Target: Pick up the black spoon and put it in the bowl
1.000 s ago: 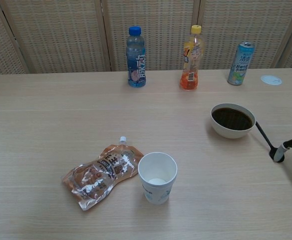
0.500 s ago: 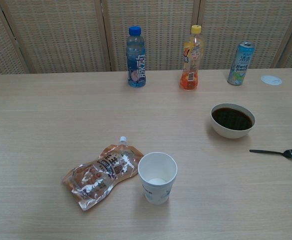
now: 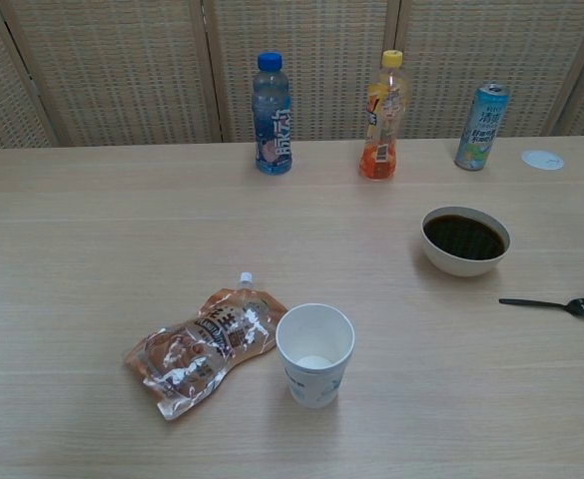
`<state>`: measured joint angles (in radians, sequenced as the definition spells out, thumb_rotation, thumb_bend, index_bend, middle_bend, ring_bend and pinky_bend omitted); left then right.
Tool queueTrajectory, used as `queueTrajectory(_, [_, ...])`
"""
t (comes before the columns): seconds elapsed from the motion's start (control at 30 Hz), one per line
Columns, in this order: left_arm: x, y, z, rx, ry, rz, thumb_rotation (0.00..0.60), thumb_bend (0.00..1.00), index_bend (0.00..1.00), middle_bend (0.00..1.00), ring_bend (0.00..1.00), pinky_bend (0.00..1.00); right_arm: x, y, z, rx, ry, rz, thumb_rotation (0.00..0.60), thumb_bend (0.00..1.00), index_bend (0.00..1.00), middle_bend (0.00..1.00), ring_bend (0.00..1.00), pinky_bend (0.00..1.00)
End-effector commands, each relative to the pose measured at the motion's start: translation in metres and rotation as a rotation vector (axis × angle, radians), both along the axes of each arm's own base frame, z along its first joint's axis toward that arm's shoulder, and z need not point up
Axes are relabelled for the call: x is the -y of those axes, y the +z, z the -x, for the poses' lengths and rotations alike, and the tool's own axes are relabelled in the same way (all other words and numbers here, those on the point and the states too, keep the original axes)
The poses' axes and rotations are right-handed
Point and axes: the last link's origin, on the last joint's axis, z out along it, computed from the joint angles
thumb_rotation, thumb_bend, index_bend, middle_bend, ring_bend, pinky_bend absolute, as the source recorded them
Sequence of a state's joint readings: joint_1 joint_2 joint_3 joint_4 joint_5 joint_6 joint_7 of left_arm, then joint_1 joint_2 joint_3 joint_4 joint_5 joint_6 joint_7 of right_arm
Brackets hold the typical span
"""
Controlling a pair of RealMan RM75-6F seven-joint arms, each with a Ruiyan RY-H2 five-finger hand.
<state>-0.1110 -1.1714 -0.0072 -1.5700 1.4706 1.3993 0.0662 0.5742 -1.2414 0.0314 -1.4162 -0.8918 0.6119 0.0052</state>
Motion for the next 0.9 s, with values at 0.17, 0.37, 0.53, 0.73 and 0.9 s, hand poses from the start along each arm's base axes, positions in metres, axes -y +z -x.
queueTrajectory(0.17, [0.002,0.001,0.004,0.0,0.011,-0.004,0.6,0.32,0.0,0.0,0.0,0.0,0.002,-0.012,-0.001,-0.004,0.006,-0.019,0.6,0.97,0.27,0.95,0.99,1.0])
queueTrajectory(0.37, [0.002,0.001,0.005,0.001,0.012,0.0,0.6,0.32,0.0,0.0,0.0,0.0,0.002,-0.017,0.001,-0.012,0.002,-0.029,0.6,0.97,0.27,0.95,0.99,1.0])
queueTrajectory(0.53, [0.002,0.0,0.004,0.001,0.01,0.001,0.6,0.32,0.0,0.0,0.0,0.0,0.0,-0.016,0.004,-0.023,-0.005,-0.033,0.6,0.97,0.27,0.95,0.99,1.0])
queueTrajectory(0.73, [0.001,-0.001,0.003,0.0,0.005,0.002,0.6,0.32,0.0,0.0,0.0,0.0,0.0,-0.012,0.01,-0.04,-0.016,-0.027,0.6,0.97,0.27,0.95,0.99,1.0])
queueTrajectory(0.9, [0.003,-0.001,0.002,0.001,0.009,0.002,0.6,0.32,0.0,0.0,0.0,0.0,0.003,-0.008,0.015,-0.058,-0.021,-0.025,0.6,0.97,0.27,0.95,0.99,1.0])
